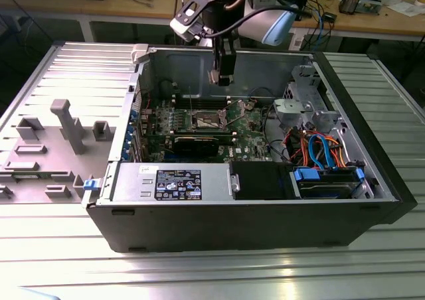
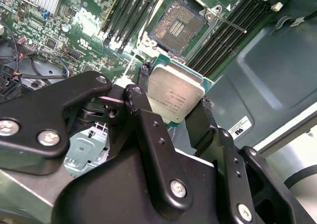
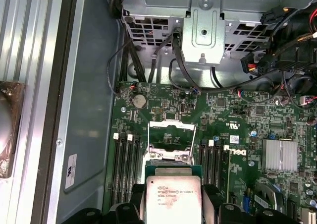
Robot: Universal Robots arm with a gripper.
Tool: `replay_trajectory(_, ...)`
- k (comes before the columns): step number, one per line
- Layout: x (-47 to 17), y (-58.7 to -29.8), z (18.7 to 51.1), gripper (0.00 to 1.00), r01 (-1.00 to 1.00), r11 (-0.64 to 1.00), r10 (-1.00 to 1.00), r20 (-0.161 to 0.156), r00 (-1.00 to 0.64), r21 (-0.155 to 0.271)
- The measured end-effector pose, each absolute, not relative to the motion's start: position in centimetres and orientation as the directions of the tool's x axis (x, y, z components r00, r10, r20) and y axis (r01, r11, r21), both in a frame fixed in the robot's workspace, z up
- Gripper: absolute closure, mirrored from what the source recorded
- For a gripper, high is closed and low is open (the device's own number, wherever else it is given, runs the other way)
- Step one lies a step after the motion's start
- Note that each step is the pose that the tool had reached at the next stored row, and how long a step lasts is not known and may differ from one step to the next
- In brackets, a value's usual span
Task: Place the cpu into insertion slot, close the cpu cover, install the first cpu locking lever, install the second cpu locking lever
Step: 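Place the cpu into insertion slot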
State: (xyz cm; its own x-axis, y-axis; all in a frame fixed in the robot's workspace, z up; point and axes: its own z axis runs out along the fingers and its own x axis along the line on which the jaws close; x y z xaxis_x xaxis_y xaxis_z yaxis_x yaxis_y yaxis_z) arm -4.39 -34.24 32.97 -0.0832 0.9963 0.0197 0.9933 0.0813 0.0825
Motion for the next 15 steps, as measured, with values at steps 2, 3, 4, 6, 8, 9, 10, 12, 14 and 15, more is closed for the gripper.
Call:
replay_trajectory(2,-4.39,-34.24,32.90,0.45,0.993,0.081,0.996,0.020,-0.083,0.082)
replay_trajectory(3,-4.39,-34.24,32.86,0.45,0.993,0.081,0.996,0.020,-0.083,0.082)
replay_trajectory(4,-4.39,-34.24,32.84,0.45,0.993,0.081,0.996,0.020,-0.083,0.082)
replay_trajectory(6,-4.39,-34.24,32.79,0.45,0.993,0.081,0.996,0.020,-0.083,0.082)
replay_trajectory(8,-4.39,-34.24,32.76,0.45,0.993,0.081,0.996,0.020,-0.083,0.082)
replay_trajectory(9,-4.39,-34.24,32.75,0.45,0.993,0.081,0.996,0.020,-0.083,0.082)
replay_trajectory(10,-4.39,-34.24,32.74,0.45,0.993,0.081,0.996,0.020,-0.083,0.083)
replay_trajectory(12,-4.39,-34.24,32.74,0.45,0.993,0.081,0.996,0.020,-0.083,0.083)
replay_trajectory(14,-4.39,-34.24,32.74,0.45,0.993,0.081,0.996,0.020,-0.083,0.082)
replay_trajectory(15,-4.39,-34.24,32.74,0.45,0.993,0.081,0.996,0.020,-0.083,0.082)
